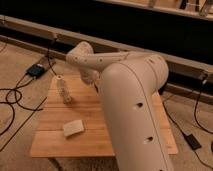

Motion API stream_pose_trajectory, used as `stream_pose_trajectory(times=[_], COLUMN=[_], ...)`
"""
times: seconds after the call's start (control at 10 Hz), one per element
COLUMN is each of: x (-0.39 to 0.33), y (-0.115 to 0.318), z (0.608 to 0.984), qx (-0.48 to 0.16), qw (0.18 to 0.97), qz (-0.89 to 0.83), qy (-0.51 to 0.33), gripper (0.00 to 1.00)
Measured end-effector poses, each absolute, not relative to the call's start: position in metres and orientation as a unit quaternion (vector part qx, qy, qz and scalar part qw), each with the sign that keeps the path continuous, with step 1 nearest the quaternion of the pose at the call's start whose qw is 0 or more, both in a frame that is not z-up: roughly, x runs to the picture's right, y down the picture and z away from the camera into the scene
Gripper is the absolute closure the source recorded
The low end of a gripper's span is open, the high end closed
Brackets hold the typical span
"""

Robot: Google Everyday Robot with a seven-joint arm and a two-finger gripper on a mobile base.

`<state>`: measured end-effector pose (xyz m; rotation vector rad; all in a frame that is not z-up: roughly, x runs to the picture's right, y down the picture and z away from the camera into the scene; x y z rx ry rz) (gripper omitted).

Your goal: Pick up the ceramic bowl

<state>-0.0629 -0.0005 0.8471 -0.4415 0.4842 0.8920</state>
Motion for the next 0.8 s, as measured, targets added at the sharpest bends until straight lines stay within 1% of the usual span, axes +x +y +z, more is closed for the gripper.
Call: stream_pose_trajectory(times=[0.8], x=[-0.071], y=[-0.0008], z=[0.836], qx=[-0.178], qw=[0.853], qz=[0.432], qy=[0.234], gripper=[1.0])
